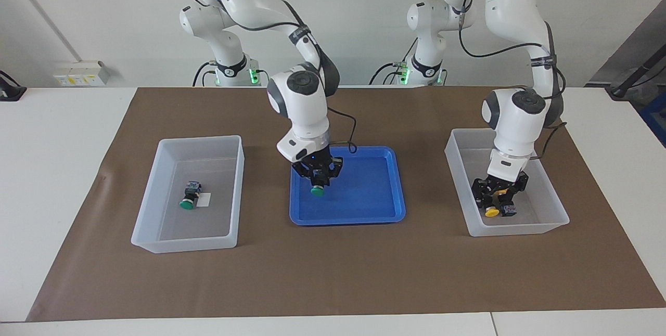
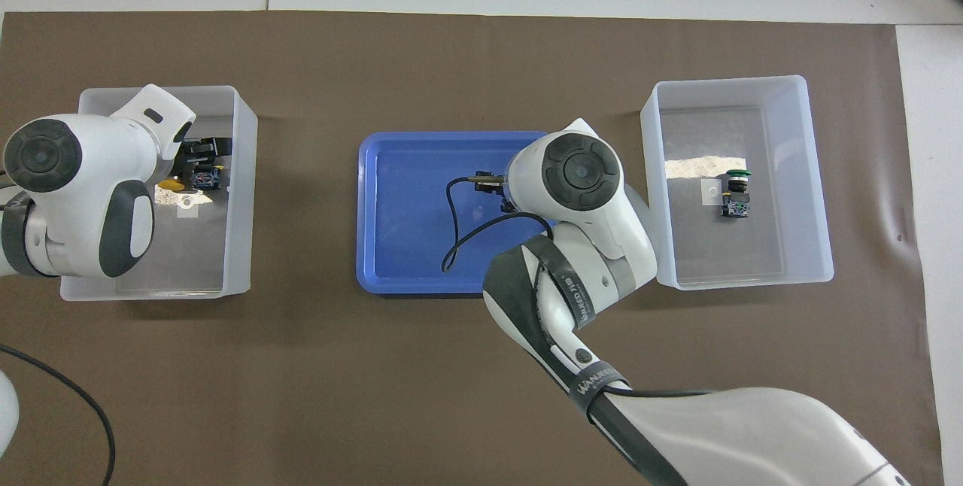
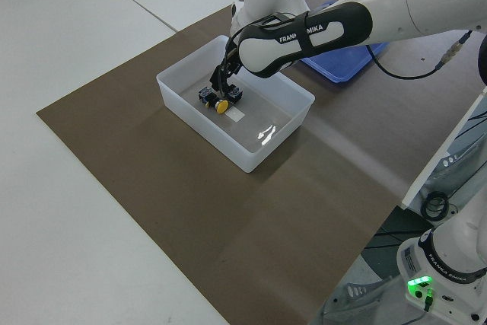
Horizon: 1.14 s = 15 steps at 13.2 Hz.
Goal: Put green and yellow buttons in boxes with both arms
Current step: 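Grasp the last green button with the right gripper and lift it, then lower the green button into the box beside the right gripper and release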
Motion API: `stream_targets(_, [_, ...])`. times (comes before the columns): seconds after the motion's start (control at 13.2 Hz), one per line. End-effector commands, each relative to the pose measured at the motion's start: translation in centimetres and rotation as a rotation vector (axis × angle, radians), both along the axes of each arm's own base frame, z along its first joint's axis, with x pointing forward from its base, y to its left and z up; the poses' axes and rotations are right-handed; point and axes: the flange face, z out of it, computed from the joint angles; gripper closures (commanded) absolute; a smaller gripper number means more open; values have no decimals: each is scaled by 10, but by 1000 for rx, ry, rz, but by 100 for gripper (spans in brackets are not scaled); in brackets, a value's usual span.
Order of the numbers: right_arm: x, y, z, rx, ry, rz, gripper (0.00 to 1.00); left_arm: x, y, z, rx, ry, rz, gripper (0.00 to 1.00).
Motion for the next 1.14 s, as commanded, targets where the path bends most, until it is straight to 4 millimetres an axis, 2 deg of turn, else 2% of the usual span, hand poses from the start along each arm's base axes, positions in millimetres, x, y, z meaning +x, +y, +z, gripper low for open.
stream_targets(0.0, [-5,-67,58,-35,24,-46,100,-16,-5,49,26,29,-9,0])
stream_targets(0.15, [0,-128,73,-67,67,-25,100,-26,-6,83,41,58,-1,0])
stream_targets(0.23, [3,-157,71,-81,91,9,100,-31,-15,100,50,83,-10,0])
stream_targets(0.45, [-5,-228,41,-99,146,67,100,-39,-19,164,68,118,7,0])
stream_targets(0.53, [-5,-250,32,-98,134,72,100,-40,-25,179,61,136,7,0])
stream_targets(0.68, [-8,-257,5,-96,88,81,100,-39,-31,223,-19,139,12,0])
stream_targets(0.83, [-7,-276,-26,-95,70,61,100,-42,-29,278,-22,177,-41,0])
stream_targets(0.91, [-7,-281,-33,-97,70,68,100,-47,-28,293,-23,186,-55,0])
stream_targets(1.06, [-7,-288,-45,-97,89,59,92,-52,-27,301,-26,211,-72,0])
